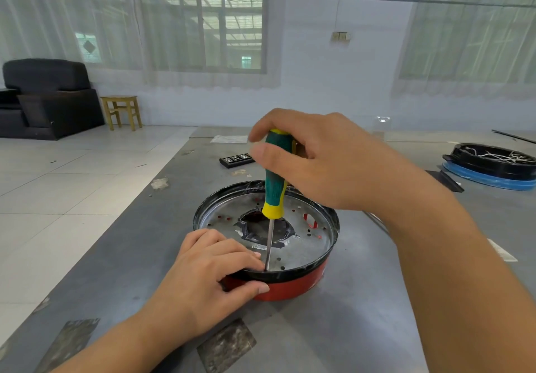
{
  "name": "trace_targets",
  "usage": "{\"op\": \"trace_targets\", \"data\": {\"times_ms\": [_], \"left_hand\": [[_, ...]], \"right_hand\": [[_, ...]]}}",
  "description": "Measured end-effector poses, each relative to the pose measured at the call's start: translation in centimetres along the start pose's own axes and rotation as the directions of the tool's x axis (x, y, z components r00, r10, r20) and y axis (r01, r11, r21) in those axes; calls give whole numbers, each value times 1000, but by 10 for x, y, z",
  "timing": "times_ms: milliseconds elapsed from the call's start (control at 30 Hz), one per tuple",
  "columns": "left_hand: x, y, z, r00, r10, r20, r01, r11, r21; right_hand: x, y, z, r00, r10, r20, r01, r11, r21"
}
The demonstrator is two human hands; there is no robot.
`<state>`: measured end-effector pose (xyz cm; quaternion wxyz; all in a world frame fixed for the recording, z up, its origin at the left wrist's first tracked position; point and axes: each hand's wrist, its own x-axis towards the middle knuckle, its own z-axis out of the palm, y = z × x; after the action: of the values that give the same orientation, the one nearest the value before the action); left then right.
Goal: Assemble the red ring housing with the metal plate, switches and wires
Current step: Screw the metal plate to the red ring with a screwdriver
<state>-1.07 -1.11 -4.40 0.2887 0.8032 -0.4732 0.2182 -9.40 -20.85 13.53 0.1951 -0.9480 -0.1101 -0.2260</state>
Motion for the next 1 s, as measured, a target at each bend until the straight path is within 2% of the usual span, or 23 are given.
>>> {"op": "trace_targets", "data": {"times_ms": [67,167,600,1000], "left_hand": [[0,0,0,1000,0,0,0,1000,1],[0,0,0,1000,-1,3,1,1000,-7],[0,-2,2,1000,14,-8,-14,1000,-19],[-1,-3,4,999,16,-31,-16,1000,-12]], "right_hand": [[-1,1,-4,993,40,108,-51,993,102],[-3,-1,-12,989,4,146,-24,990,141],[-2,-4,3,997,-27,-76,22,998,-62],[1,-11,12,996,-28,-86,21,996,-82]]}}
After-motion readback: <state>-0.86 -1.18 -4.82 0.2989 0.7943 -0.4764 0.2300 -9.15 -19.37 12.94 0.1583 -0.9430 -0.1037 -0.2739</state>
